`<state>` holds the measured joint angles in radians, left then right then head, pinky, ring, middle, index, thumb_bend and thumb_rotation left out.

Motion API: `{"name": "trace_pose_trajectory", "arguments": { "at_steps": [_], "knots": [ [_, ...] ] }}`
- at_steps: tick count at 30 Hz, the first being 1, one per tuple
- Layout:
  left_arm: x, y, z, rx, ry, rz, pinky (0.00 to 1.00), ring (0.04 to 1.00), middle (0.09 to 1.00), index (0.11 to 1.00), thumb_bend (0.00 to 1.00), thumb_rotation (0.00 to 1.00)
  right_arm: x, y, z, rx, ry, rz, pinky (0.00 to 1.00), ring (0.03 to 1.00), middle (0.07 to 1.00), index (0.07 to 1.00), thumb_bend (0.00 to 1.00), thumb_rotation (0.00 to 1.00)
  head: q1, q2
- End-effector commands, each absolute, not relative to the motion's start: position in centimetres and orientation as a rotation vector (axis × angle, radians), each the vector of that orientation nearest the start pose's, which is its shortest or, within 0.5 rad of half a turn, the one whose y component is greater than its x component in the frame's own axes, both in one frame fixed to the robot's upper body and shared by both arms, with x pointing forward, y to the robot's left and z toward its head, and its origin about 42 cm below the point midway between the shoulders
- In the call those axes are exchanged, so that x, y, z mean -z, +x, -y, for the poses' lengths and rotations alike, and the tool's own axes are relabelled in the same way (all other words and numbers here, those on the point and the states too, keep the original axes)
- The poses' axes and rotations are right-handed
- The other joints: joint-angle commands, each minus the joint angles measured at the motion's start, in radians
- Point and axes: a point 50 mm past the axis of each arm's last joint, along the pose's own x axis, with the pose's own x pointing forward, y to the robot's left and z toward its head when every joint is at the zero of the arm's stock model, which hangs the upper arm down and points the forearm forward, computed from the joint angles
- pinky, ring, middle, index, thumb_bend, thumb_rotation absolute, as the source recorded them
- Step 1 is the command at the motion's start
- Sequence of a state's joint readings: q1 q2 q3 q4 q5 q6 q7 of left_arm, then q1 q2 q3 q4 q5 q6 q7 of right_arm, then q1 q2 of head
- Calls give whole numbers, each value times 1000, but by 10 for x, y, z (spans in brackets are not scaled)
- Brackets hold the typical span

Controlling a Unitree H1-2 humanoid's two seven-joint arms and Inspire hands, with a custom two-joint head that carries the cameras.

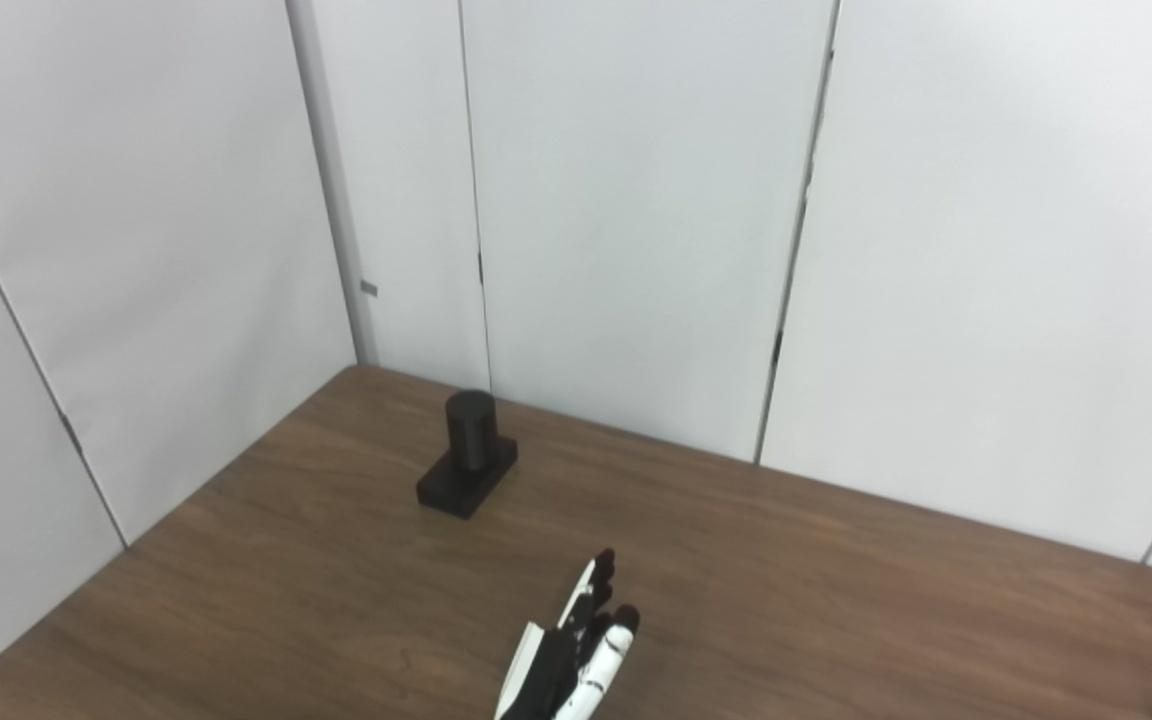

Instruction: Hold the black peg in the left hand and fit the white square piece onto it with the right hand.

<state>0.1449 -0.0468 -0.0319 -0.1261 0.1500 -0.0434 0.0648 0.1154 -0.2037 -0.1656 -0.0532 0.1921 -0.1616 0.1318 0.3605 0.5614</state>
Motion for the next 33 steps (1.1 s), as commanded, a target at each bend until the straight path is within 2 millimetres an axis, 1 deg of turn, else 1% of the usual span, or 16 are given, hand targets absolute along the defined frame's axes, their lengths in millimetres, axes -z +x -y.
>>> {"name": "trace_pose_trajectory", "arguments": {
  "at_steps": [1, 6, 10, 11, 13, 15, 16, 17, 19, 21, 22, 25, 28, 29, 31, 33],
  "knots": [
    [-98, 226, -201, -74, 98, 19, 939, 985, 1000, 1000, 515, 819, -84, 220, 319, 77, -15, 45, 1000, 1000, 1000, 1000, 829, 1000, 2, 8],
    [-102, 225, -203, -104, 75, 14, 941, 980, 992, 988, 528, 815, -86, 218, 319, 85, -5, 40, 1000, 1000, 993, 1000, 857, 1000, 5, 16],
    [-115, 226, -206, -130, 88, 46, 933, 973, 985, 981, 519, 805, -88, 217, 320, 88, -13, 52, 1000, 1000, 987, 1000, 842, 1000, 9, 18],
    [-124, 227, -208, -151, 145, 54, 922, 975, 985, 982, 517, 802, -88, 217, 320, 87, -20, 53, 1000, 1000, 989, 1000, 838, 1000, 16, 18],
    [-136, 228, -213, -189, 225, 68, 920, 958, 970, 963, 496, 761, -88, 217, 320, 86, -26, 55, 1000, 1000, 988, 1000, 840, 1000, 16, 18],
    [-148, 230, -219, -222, 276, 93, 928, 953, 959, 957, 493, 683, -89, 217, 320, 82, -24, 50, 1000, 1000, 993, 1000, 843, 1000, 16, 18],
    [-155, 232, -224, -245, 303, 107, 919, 946, 955, 961, 509, 625, -89, 217, 320, 79, -23, 50, 1000, 1000, 997, 1000, 837, 1000, 16, 18],
    [-161, 233, -228, -274, 342, 113, 898, 932, 945, 957, 547, 556, -89, 216, 320, 78, -20, 50, 1000, 1000, 999, 1000, 831, 1000, 25, 18],
    [-175, 235, -237, -337, 461, 120, 880, 912, 922, 934, 626, 541, -90, 216, 320, 81, -15, 53, 1000, 1000, 997, 1000, 832, 1000, 26, 18],
    [-187, 239, -249, -401, 568, 113, 901, 930, 938, 940, 707, 517, -90, 216, 319, 85, -16, 55, 1000, 1000, 998, 1000, 836, 1000, 26, 18],
    [-193, 241, -254, -431, 625, 105, 879, 923, 939, 942, 758, 531, -91, 216, 319, 85, -19, 55, 1000, 1000, 999, 1000, 840, 1000, 29, 21],
    [-203, 246, -268, -498, 753, 99, 825, 908, 936, 941, 831, 552, -91, 216, 319, 86, -11, 63, 1000, 1000, 1000, 1000, 840, 1000, 29, 21],
    [-210, 254, -284, -547, 862, 69, 842, 926, 946, 942, 876, 566, -90, 216, 321, 76, -7, 63, 1000, 1000, 1000, 1000, 835, 1000, 35, 22],
    [-212, 257, -292, -562, 902, 53, 866, 946, 958, 946, 887, 592, -90, 216, 321, 75, -8, 62, 1000, 1000, 1000, 1000, 833, 1000, 35, 24],
    [-215, 263, -305, -583, 969, 31, 891, 962, 971, 944, 892, 611, -90, 216, 321, 76, -10, 60, 1000, 1000, 1000, 1000, 834, 1000, 33, 24],
    [-216, 268, -315, -599, 1031, 16, 896, 941, 951, 898, 893, 639, -91, 216, 321, 75, -9, 60, 1000, 1000, 1000, 1000, 838, 1000, 33, 25]
  ]
}}
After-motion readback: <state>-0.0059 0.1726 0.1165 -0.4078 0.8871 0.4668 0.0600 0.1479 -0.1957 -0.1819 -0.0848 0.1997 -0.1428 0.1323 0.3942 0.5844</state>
